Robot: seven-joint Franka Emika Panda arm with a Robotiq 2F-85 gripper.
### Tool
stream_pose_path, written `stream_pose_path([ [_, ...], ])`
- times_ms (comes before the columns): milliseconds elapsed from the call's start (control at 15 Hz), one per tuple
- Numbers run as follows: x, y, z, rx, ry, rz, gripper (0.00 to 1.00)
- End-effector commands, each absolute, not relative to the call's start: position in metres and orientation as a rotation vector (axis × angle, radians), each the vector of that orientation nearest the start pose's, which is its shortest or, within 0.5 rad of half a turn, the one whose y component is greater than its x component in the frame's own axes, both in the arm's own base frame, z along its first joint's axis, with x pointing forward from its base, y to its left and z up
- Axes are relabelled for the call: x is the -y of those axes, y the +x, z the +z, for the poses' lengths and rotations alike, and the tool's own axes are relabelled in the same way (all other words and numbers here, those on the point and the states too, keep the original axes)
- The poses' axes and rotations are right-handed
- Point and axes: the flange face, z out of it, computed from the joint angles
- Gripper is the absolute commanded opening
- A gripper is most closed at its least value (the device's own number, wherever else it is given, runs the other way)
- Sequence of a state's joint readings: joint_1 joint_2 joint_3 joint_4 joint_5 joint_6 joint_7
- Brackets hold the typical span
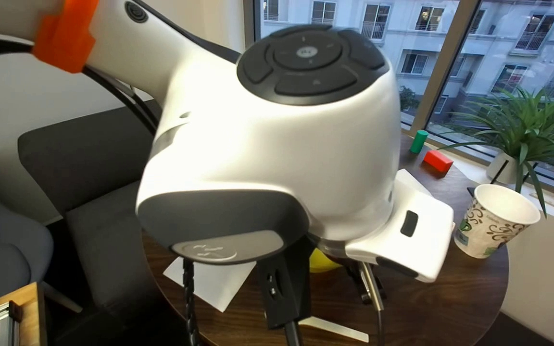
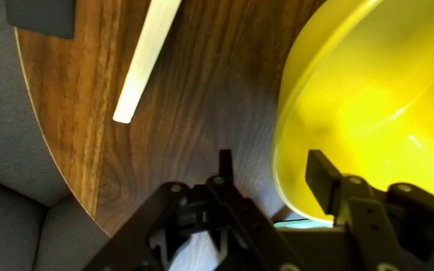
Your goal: Pick up the yellow bowl and place it upside down on the table
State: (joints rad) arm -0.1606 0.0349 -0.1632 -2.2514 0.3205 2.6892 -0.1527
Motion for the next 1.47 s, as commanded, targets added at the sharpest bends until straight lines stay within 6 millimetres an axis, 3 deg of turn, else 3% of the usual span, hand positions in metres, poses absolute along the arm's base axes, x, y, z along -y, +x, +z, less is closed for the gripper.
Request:
stream_pose_path([
  [0,0.188,0.534,0.390,-0.623,-2.915,-0.718,0.24],
  [200,0.186,0.538,0.397,-0.609,-2.915,-0.771,0.04],
  [333,0.183,0.541,0.399,-0.594,-2.915,-0.792,0.00],
  [933,0.139,0.564,0.429,-0.375,-2.938,-0.827,0.03],
  [1400,0.102,0.575,0.452,-0.025,-3.119,-0.776,0.03],
])
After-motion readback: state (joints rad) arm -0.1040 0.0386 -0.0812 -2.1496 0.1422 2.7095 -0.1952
